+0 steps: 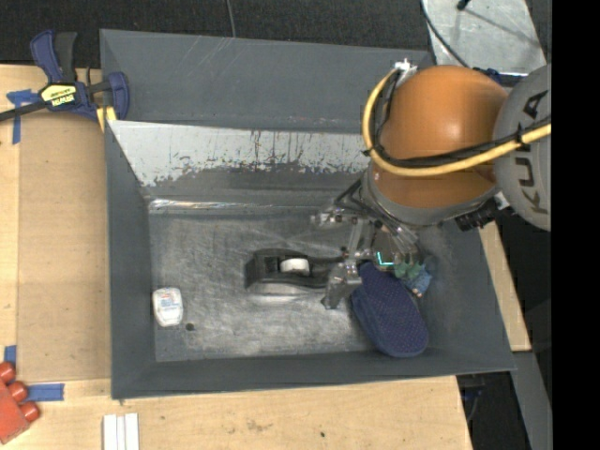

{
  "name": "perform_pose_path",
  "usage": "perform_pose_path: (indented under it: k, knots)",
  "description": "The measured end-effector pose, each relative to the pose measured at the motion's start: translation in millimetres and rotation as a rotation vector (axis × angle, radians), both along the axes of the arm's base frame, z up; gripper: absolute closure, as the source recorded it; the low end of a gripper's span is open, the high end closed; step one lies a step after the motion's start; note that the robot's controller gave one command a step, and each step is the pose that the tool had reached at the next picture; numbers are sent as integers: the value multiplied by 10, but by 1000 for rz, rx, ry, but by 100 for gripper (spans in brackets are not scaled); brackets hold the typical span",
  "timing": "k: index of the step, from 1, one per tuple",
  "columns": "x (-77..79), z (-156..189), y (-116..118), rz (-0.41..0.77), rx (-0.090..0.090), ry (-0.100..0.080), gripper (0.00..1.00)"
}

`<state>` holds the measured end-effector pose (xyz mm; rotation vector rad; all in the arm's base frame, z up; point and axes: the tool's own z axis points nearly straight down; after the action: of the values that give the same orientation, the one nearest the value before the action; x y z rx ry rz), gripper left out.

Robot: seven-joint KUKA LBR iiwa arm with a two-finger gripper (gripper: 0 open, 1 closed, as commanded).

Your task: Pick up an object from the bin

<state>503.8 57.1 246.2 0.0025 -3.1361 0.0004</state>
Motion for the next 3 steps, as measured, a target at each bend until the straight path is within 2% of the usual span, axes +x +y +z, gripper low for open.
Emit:
perform_pose_path:
  k: [1, 2, 3]
  knots:
    - [265, -1285, 429, 154, 2, -8, 0]
    - [299, -1685, -47, 251, 2, -16, 0]
    - [301, -1664, -50, 249, 0, -15, 100]
